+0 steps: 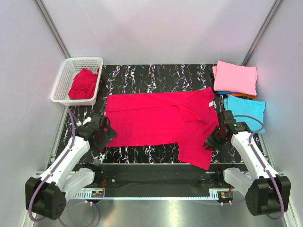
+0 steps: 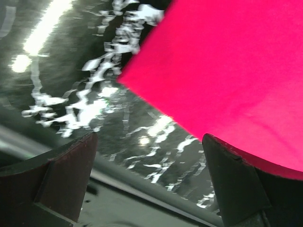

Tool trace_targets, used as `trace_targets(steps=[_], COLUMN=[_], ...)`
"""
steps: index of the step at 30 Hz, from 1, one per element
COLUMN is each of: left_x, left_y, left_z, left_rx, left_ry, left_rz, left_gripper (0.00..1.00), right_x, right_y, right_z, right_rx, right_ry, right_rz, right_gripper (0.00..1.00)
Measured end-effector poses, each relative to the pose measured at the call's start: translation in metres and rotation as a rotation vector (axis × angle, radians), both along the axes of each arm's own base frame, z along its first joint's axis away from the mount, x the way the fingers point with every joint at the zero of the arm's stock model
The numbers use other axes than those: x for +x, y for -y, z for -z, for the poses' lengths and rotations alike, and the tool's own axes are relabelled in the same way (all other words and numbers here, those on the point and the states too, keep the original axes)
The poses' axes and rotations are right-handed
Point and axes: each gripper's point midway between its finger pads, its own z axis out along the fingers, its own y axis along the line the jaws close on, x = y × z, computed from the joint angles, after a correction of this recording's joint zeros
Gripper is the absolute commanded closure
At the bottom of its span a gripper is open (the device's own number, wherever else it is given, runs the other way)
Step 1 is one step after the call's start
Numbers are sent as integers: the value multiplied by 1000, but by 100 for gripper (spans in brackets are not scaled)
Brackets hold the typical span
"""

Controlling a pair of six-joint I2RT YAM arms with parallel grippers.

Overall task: Fold and stack the t-shirts
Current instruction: Fold the tshirt

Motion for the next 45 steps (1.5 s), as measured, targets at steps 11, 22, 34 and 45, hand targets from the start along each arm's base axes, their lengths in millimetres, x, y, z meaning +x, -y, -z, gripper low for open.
trace_targets(steps=[11, 22, 34, 45], left_x=[19, 104, 109, 148], left_y=[20, 42, 46, 57], left_z=[5, -1, 37, 54], left_rx=[-67, 16, 35, 23], left_ry=[7, -79, -218, -263], left_rz=[71, 243, 295, 305], left_gripper=[1, 1, 1, 1], right_x=[5, 119, 119, 127], right_y=[-4, -10, -23, -24], right_z=[14, 3, 74, 74], right_rx=[-21, -121, -202, -203], right_ry=[-52, 34, -197, -300], right_rz=[-60, -246, -433, -501], right_gripper=[56, 28, 27, 27])
